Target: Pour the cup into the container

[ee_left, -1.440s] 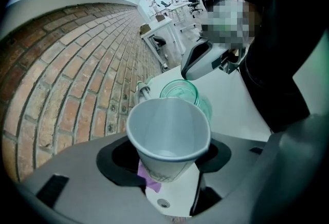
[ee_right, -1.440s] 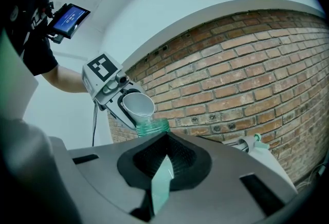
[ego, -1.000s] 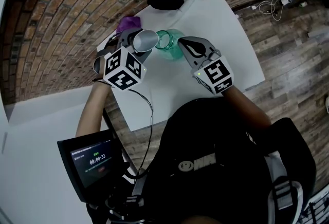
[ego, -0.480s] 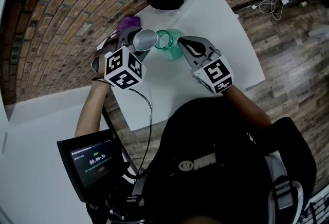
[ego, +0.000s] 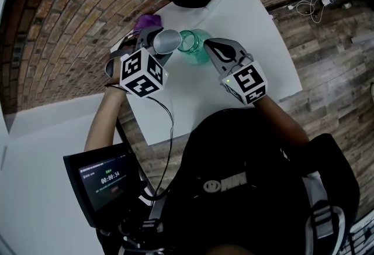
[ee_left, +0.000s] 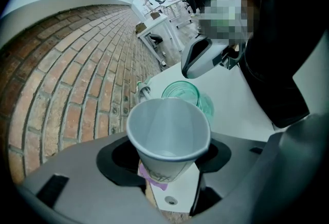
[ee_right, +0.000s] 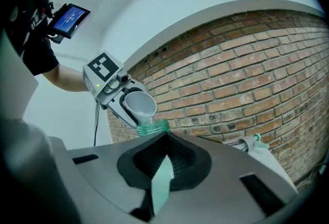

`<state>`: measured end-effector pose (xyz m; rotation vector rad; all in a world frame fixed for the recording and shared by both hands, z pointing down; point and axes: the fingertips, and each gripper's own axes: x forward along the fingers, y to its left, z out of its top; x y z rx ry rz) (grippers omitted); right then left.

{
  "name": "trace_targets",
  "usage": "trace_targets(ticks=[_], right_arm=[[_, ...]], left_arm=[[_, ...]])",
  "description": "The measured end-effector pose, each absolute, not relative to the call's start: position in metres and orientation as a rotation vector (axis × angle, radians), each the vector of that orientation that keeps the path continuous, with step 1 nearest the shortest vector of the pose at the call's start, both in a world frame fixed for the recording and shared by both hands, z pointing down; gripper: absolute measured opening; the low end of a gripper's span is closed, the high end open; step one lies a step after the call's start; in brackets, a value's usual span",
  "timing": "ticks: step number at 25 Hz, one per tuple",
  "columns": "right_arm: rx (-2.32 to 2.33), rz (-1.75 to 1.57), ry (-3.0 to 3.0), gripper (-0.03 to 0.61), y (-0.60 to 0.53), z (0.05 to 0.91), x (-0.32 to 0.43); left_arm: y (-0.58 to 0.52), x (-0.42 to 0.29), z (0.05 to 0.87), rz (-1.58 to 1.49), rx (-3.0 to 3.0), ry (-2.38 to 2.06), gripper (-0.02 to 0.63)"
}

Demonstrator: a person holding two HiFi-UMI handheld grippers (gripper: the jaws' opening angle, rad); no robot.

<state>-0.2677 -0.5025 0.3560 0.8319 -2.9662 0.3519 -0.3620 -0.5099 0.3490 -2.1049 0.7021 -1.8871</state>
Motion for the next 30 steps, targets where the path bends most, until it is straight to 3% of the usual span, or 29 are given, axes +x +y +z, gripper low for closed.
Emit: trace_targets(ticks=[30], right_arm=[[0.835,0.354,-2.96,-0.005,-0.5045,0.3563,-0.2695]], left_arm=[[-0.5134,-0.3642,0.3507,-1.898,-2.069,0.677,0.286]])
